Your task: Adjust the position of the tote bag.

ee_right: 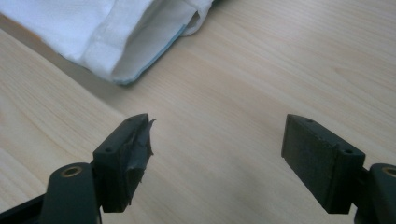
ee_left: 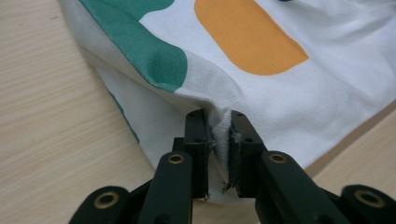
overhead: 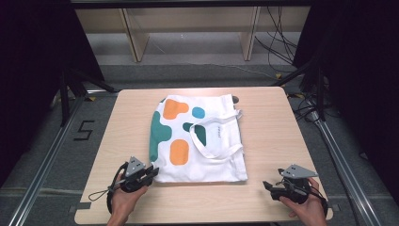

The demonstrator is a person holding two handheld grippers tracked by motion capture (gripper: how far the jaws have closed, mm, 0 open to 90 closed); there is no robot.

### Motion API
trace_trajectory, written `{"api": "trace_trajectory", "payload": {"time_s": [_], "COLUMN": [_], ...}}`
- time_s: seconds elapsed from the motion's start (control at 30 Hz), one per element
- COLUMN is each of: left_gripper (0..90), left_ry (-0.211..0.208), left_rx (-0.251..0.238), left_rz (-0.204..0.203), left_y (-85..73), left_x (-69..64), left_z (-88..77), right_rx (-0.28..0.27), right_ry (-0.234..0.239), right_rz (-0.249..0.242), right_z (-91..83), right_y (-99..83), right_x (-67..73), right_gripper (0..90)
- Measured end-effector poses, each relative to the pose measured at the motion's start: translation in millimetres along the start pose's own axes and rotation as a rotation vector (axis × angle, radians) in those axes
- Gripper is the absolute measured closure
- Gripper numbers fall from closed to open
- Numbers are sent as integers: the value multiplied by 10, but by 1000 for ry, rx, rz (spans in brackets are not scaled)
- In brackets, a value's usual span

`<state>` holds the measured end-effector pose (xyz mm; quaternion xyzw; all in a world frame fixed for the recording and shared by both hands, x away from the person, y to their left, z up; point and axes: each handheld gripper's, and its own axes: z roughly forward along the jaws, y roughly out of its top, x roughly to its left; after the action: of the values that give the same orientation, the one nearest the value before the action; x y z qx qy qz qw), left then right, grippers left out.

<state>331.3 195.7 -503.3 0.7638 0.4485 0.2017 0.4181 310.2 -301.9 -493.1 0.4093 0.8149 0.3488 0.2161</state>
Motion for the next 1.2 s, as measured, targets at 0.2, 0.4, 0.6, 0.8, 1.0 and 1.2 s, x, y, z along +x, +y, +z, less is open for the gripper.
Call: {"api": "trace_trajectory", "payload": {"time_s": [0.2,0.4,0.6,0.8,1.0,1.2], "left_gripper": [814,821,823,821,814,527], "left_ry": [31,81,134,160,224,252], "left_rx": [2,31,65,111,110,91], "left_rz": [19,12,50,103,91,-69], "left_y": [16,65,152,276,391,386], "left_x": [104,300,516,741,959,987], "left_z": [12,121,214,360,557,453], "right_rx": [40,11,20,30,40,42], "right_ry": [15,12,16,26,31,35], "right_rz": [22,-24,-35,-42,-64,-44], "right_z": [-16,17,30,45,51,33], "right_y": [13,14,16,18,26,23], "right_x": [50,32,47,87,70,96], "right_gripper": [252,252,253,259,261,262]}}
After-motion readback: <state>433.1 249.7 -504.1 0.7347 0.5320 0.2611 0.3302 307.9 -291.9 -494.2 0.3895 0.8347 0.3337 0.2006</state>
